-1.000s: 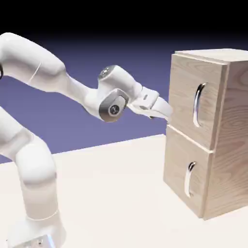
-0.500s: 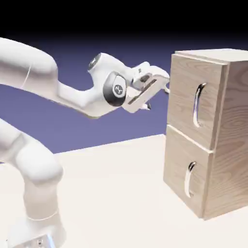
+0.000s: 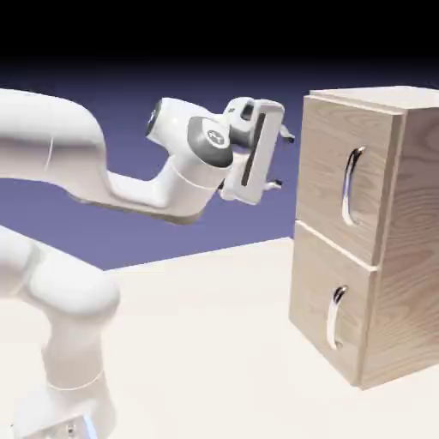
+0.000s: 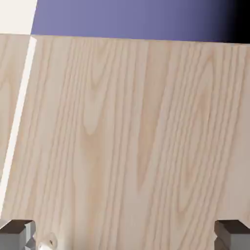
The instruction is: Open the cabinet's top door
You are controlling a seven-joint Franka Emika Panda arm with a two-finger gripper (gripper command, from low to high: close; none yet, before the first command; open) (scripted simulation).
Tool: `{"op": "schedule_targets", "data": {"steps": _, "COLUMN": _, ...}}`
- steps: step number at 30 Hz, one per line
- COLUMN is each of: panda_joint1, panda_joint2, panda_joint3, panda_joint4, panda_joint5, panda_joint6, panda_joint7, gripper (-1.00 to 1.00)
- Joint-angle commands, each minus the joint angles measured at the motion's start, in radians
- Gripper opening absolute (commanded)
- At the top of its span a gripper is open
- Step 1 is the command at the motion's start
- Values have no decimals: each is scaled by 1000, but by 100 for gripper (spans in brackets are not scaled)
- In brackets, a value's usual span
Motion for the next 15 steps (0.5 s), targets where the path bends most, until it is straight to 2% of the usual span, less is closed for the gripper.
{"op": "schedule_targets", "data": {"steps": 1, "panda_joint1": 15, "panda_joint2": -8, "panda_joint3": -17, "panda_joint4": 5, "panda_joint5": -44, "panda_joint6": -3, "panda_joint7": -18, "gripper": 100}}
{"op": "schedule_targets", "data": {"steps": 15, "panda_joint1": 223, "panda_joint2": -124, "panda_joint3": -261, "panda_joint4": 78, "panda_joint5": -652, "panda_joint6": -52, "panda_joint7": -266, "gripper": 100}}
